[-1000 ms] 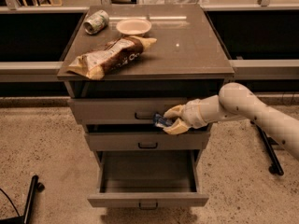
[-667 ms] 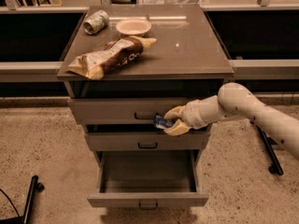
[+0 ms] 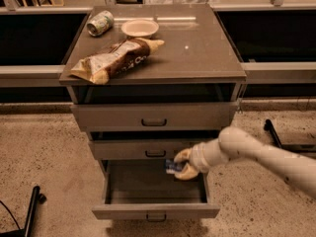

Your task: Place rxbar blueberry into bottom drawer

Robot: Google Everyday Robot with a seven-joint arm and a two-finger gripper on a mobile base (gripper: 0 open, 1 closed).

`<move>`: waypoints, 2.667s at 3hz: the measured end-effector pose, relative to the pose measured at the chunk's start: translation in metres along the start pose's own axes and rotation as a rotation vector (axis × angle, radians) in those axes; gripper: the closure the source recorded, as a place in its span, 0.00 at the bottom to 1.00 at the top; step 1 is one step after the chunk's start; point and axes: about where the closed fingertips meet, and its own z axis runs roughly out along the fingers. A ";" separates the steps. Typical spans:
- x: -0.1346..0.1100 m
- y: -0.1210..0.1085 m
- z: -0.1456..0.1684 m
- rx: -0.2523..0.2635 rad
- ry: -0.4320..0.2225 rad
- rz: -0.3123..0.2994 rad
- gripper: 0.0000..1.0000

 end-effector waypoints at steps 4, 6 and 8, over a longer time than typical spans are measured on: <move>0.111 0.062 0.110 -0.039 -0.002 0.182 1.00; 0.174 0.018 0.184 0.096 -0.097 0.323 0.84; 0.171 -0.017 0.227 0.161 -0.178 0.238 0.36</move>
Offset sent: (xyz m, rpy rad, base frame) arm -0.0491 -0.0088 -0.0928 -0.0164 0.0720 0.0342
